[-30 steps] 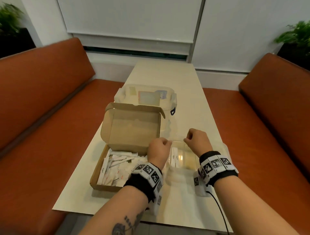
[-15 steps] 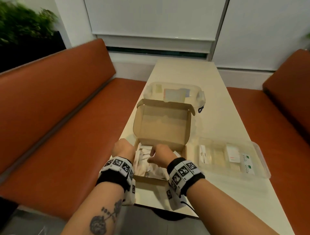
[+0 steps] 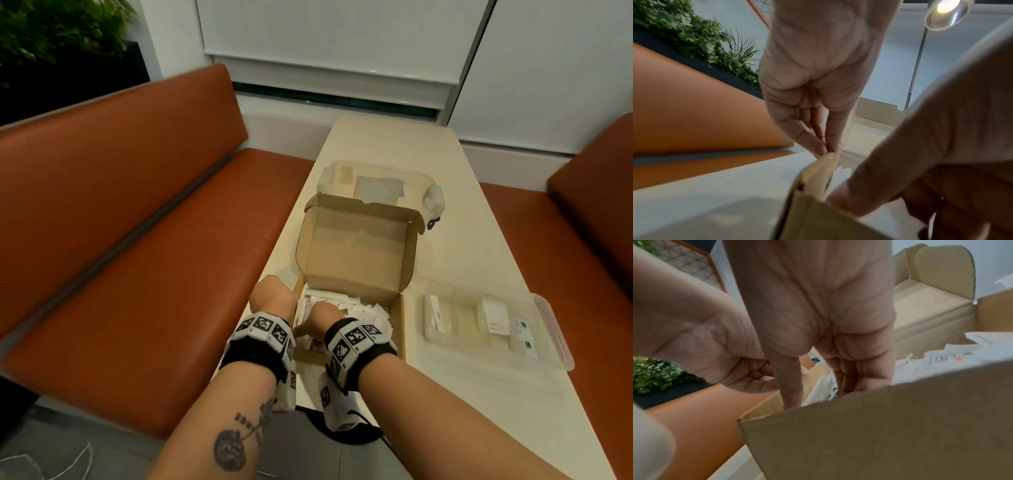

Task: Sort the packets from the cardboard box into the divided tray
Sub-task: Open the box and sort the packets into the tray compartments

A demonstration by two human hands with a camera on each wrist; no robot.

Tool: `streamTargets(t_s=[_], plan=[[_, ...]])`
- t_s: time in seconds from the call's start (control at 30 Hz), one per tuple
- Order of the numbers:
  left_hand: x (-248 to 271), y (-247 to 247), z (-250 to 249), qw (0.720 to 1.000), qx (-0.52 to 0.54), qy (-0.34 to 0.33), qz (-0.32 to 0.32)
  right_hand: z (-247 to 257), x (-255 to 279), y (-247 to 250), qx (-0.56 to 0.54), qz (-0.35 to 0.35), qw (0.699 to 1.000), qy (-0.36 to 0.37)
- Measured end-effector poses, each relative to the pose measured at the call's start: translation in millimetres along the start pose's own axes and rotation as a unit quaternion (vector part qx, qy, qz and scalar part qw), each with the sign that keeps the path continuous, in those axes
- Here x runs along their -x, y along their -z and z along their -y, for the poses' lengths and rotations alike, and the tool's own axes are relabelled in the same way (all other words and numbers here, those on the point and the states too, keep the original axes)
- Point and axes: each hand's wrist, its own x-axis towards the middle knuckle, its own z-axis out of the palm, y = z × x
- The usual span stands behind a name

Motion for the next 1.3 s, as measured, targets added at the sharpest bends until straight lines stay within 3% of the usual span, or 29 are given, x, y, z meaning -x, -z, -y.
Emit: streamTargets(t_s=[0.27,0.4,0.9,0.97,1.07,1.2,1.3], plan=[[0.6,-0.6,-0.5,1.0,-0.01,-0.019,-0.02,8.6,4.5,1.7,0.013,0.023,0.999,0.027],[1.8,-1.7,-0.1,0.999,-0.01,-0.022,-0.028,2.4,4.3,0.1,-0.039,0.032,0.999,-0.012],[13.7,2.1,-5.4,0.999,-0.023,-0.02,-0.025,-55.9,11.3,31.3,-0.219,-0.069,0.973,0.001],[17.9,1.5,-7.9,0.998,-0.002,-0.047,-0.048,-63.0,15.4,38.6,-0.25,-0.078,0.965,0.016],[26.5,-6.7,-19.3,0.982,0.095,-0.144,-0.074,-72.8,20.1,48.1,-0.271,-0.1,0.955,0.058],[39.0,-19.8,-45.3,0.948,0.244,-0.167,0.118,-79.9,21.9,57.4,-0.248,-0.125,0.955,0.107],[44.8,-30.1,-57.4,0.922,0.294,-0.178,0.179,-86.8,23.1,60.7,-0.247,-0.14,0.949,0.136]])
